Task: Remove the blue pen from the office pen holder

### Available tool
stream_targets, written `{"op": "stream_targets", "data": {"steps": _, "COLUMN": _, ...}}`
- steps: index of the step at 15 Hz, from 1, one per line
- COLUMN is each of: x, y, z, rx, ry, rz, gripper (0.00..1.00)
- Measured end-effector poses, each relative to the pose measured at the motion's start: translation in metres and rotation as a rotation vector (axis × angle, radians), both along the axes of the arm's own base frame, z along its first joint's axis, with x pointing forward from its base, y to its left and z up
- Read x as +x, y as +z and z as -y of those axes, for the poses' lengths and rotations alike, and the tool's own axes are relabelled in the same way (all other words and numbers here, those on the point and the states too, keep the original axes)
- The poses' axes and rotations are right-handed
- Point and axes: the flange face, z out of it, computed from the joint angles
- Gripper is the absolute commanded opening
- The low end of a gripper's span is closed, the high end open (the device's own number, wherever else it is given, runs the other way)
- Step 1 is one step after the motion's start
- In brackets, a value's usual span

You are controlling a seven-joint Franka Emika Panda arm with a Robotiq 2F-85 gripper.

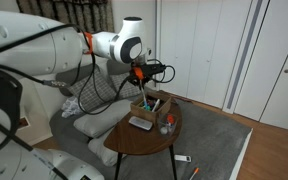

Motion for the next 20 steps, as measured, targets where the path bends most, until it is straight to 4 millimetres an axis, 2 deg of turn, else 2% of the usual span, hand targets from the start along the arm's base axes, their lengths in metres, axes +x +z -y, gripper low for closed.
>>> {"op": "stream_targets", "data": {"steps": 1, "x": 0.0, "y": 0.0, "z": 0.0, "rx": 0.0, "ry": -0.001, "rz": -0.001, "gripper": 0.13}}
{"op": "stream_targets", "data": {"steps": 2, "x": 0.0, "y": 0.0, "z": 0.001, "rx": 0.002, "ry": -0.003, "rz": 0.0, "gripper": 0.03}}
{"op": "stream_targets", "data": {"steps": 4, "x": 0.0, "y": 0.0, "z": 0.002, "rx": 0.003, "ry": -0.004, "rz": 0.001, "gripper": 0.03}}
{"op": "stream_targets", "data": {"steps": 6, "x": 0.001, "y": -0.006, "z": -0.007, "rx": -0.011, "ry": 0.027, "rz": -0.024, "gripper": 0.03}}
{"op": "stream_targets", "data": {"steps": 11, "x": 0.007, "y": -0.053, "z": -0.07, "rx": -0.102, "ry": 0.205, "rz": -0.17, "gripper": 0.03}}
{"op": "stream_targets", "data": {"steps": 13, "x": 0.004, "y": -0.074, "z": -0.085, "rx": -0.173, "ry": 0.247, "rz": -0.254, "gripper": 0.03}}
{"op": "stream_targets", "data": {"steps": 18, "x": -0.003, "y": -0.11, "z": -0.102, "rx": -0.367, "ry": 0.315, "rz": -0.438, "gripper": 0.03}}
{"op": "stream_targets", "data": {"steps": 20, "x": 0.004, "y": -0.127, "z": -0.093, "rx": -0.472, "ry": 0.321, "rz": -0.469, "gripper": 0.03}}
